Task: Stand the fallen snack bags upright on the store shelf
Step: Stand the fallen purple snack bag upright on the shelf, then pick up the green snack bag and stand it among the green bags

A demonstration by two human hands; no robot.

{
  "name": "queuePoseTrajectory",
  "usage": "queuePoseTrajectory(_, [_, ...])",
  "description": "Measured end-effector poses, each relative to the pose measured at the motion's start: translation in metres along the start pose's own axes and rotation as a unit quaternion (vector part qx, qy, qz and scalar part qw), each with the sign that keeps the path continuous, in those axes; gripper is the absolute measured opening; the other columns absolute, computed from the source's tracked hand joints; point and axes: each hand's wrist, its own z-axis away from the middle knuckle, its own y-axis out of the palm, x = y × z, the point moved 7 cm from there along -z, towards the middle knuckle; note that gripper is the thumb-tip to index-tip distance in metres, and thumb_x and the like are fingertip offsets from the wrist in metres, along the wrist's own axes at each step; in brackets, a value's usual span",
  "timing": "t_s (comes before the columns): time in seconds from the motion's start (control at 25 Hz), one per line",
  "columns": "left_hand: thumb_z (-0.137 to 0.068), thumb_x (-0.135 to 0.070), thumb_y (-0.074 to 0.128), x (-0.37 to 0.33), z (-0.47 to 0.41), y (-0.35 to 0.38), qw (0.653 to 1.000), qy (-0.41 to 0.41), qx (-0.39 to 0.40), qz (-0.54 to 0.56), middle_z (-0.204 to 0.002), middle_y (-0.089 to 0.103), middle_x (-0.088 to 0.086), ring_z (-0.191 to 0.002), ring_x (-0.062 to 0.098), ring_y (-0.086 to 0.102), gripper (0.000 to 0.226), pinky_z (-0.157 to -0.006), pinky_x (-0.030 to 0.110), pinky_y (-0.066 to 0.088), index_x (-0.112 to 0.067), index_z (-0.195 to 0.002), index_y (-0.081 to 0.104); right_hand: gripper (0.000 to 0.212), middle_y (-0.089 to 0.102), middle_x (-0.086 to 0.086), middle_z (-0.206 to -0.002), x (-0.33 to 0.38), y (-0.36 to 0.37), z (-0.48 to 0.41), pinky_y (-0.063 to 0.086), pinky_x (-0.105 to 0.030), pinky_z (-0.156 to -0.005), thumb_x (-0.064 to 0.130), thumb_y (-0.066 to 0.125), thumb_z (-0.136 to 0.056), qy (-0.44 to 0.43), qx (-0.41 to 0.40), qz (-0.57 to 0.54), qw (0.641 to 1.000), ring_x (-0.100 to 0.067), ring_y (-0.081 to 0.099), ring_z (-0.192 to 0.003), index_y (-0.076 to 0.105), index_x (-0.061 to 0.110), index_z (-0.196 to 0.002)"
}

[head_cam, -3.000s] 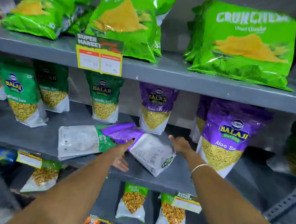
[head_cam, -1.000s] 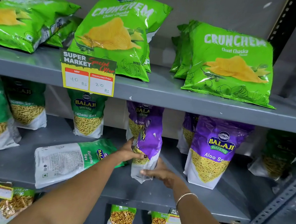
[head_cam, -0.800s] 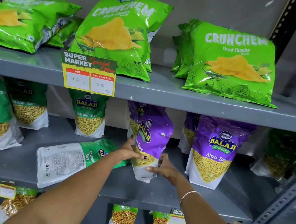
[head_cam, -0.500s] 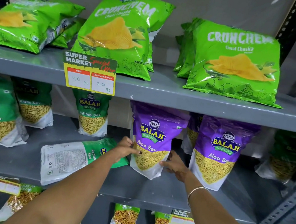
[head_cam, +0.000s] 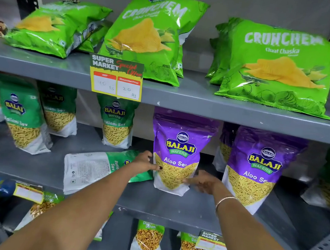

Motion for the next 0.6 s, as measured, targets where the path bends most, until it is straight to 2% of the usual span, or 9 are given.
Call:
queuePoseTrajectory(0.04, [-0.077, -0.013, 0.072, 0.002, -0.001, -0.012, 0.999, 0.005, -0.007, -0.047, -0.126, 0.055, 0.018, -0.113, 0.026, 0.055, 0.052, -0.092, 0.03, 0.043, -0.001, -0.122, 0.051, 0.013, 0.056, 0.003, -0.035, -0.006, -0.003, 0.003, 0.037, -0.012, -0.035, 0.009, 0.072, -0.076, 0.069, -0.017, 0.04, 0.997, -0.009, 0.048, -0.027, 0.059, 0.01, -0.074])
queuePoseTrajectory(0.12, [-0.08, -0.023, 0.068, 0.01, -0.005, -0.046, 0.988, 0.022, -0.019, -0.149, -0.133, 0.051, 0.018, -0.122, 0.029, 0.051, 0.053, -0.099, 0.03, 0.042, -0.001, -0.125, 0.052, 0.027, 0.048, -0.006, -0.028, -0.015, 0.004, 0.007, 0.044, -0.015, -0.038, 0.004, 0.077, -0.058, 0.189, -0.018, 0.059, 0.98, -0.018, 0.044, -0.021, 0.052, 0.007, -0.064])
queuePoseTrajectory(0.2, [-0.083, -0.036, 0.06, 0.031, -0.009, -0.088, 0.968, 0.011, -0.017, -0.248, -0.134, 0.048, 0.017, -0.123, 0.032, 0.05, 0.054, -0.101, 0.034, 0.041, -0.007, -0.128, 0.052, 0.037, 0.047, -0.014, -0.035, -0.011, 0.039, 0.01, 0.052, -0.021, -0.06, 0.004, 0.077, -0.035, 0.264, 0.033, 0.041, 0.963, -0.024, 0.047, -0.027, 0.048, 0.004, -0.058])
queuePoseTrajectory(0.24, [-0.083, -0.041, 0.057, 0.048, -0.016, -0.111, 0.961, -0.006, -0.016, -0.276, -0.134, 0.049, 0.017, -0.122, 0.033, 0.05, 0.055, -0.1, 0.036, 0.043, -0.01, -0.129, 0.052, 0.037, 0.048, -0.016, -0.037, -0.008, 0.062, 0.009, 0.052, -0.021, -0.066, 0.008, 0.079, -0.036, 0.284, 0.055, 0.039, 0.957, -0.026, 0.049, -0.029, 0.047, 0.003, -0.055])
queuePoseTrajectory(0.32, [-0.082, -0.045, 0.055, 0.084, -0.028, -0.158, 0.953, -0.026, -0.007, -0.301, -0.13, 0.056, 0.015, -0.119, 0.033, 0.054, 0.055, -0.099, 0.038, 0.047, -0.011, -0.126, 0.055, 0.03, 0.058, -0.014, -0.039, 0.01, 0.118, 0.0, 0.056, -0.026, -0.053, 0.019, 0.077, -0.059, 0.255, 0.039, 0.014, 0.966, -0.027, 0.057, -0.033, 0.053, 0.002, -0.062])
queuePoseTrajectory(0.4, [-0.085, -0.04, 0.055, 0.107, -0.027, -0.188, 0.961, -0.027, 0.01, -0.276, -0.126, 0.06, 0.013, -0.116, 0.032, 0.056, 0.051, -0.099, 0.037, 0.047, -0.006, -0.123, 0.057, 0.024, 0.06, -0.012, -0.047, 0.023, 0.158, -0.018, 0.058, -0.036, -0.051, 0.024, 0.066, -0.075, 0.176, -0.057, -0.093, 0.978, -0.025, 0.056, -0.032, 0.055, 0.005, -0.068])
queuePoseTrajectory(0.44, [-0.089, -0.036, 0.052, 0.115, -0.027, -0.195, 0.966, -0.032, 0.032, -0.254, -0.124, 0.059, 0.013, -0.115, 0.032, 0.056, 0.049, -0.097, 0.035, 0.045, -0.003, -0.125, 0.055, 0.027, 0.056, -0.013, -0.054, 0.027, 0.179, -0.025, 0.059, -0.038, -0.053, 0.027, 0.064, -0.078, 0.168, -0.073, -0.141, 0.973, -0.024, 0.055, -0.031, 0.053, 0.004, -0.07])
queuePoseTrajectory(0.52, [-0.095, -0.025, 0.046, 0.132, -0.025, -0.198, 0.976, -0.055, 0.089, -0.193, -0.121, 0.056, 0.015, -0.101, 0.026, 0.051, 0.046, -0.084, 0.028, 0.039, 0.004, -0.13, 0.049, 0.037, 0.049, -0.013, -0.065, 0.031, 0.225, -0.035, 0.056, -0.03, -0.048, 0.038, 0.06, -0.081, 0.202, -0.06, -0.19, 0.959, -0.024, 0.058, -0.033, 0.049, 0.004, -0.073])
queuePoseTrajectory(0.6, [-0.093, -0.029, 0.049, 0.142, -0.028, -0.197, 0.979, -0.064, 0.142, -0.13, -0.114, 0.062, 0.017, -0.09, 0.022, 0.051, 0.049, -0.075, 0.025, 0.04, 0.005, -0.128, 0.051, 0.037, 0.05, -0.012, -0.068, 0.034, 0.247, -0.044, 0.05, -0.03, -0.049, 0.043, 0.059, -0.081, 0.199, -0.094, -0.234, 0.947, -0.024, 0.058, -0.047, 0.05, 0.008, -0.078])
